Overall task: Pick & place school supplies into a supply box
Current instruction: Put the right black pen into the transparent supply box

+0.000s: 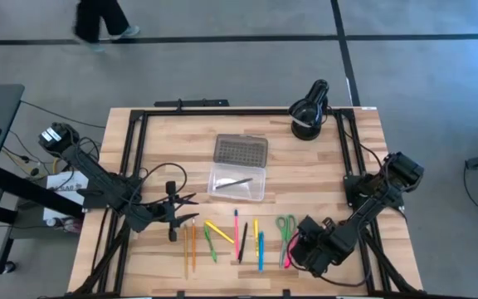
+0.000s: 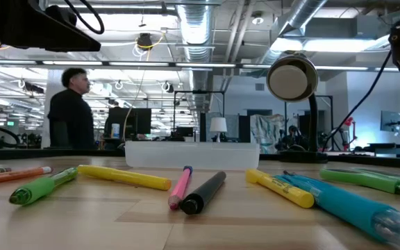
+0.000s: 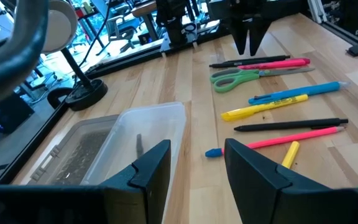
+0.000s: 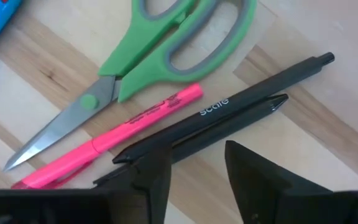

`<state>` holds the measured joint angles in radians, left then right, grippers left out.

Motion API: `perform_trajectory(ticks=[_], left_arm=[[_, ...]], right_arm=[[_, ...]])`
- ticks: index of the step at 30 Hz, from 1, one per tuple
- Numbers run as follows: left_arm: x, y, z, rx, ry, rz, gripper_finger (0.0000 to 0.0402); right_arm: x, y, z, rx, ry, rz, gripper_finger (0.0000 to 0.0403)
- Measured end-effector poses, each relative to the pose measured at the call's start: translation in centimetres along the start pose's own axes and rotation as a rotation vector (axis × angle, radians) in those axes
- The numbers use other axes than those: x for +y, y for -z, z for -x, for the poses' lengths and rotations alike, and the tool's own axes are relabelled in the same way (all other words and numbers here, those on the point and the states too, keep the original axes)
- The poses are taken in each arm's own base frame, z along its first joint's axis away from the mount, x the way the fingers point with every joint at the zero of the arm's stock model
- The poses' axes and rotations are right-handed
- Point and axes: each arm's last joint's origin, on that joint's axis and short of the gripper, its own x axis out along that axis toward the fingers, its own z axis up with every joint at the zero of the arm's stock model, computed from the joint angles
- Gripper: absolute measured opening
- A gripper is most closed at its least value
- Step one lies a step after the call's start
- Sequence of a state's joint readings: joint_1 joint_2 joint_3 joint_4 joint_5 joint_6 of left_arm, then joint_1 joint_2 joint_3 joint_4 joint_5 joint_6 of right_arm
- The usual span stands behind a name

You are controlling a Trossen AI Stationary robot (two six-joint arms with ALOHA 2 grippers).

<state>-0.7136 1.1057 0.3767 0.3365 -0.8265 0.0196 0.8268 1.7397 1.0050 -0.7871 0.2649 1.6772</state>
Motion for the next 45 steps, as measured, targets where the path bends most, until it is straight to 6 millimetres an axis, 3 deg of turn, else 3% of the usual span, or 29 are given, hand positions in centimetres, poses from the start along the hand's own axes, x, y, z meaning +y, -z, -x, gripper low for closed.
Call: perform_trajectory(ticks=[8, 45], left_arm=[[0.0, 0.1, 0.0, 0.007, 0.005, 0.006, 0.0146], [0.0, 0.3, 0.0, 0.025, 0.008, 0.024, 0.0146]], right_arm=[[0.1, -0.5, -0.1, 0.005, -0.005, -0.022, 0.0180], [-0.2, 0.0, -1.1, 0.052, -0.003, -0.022, 0.0162]])
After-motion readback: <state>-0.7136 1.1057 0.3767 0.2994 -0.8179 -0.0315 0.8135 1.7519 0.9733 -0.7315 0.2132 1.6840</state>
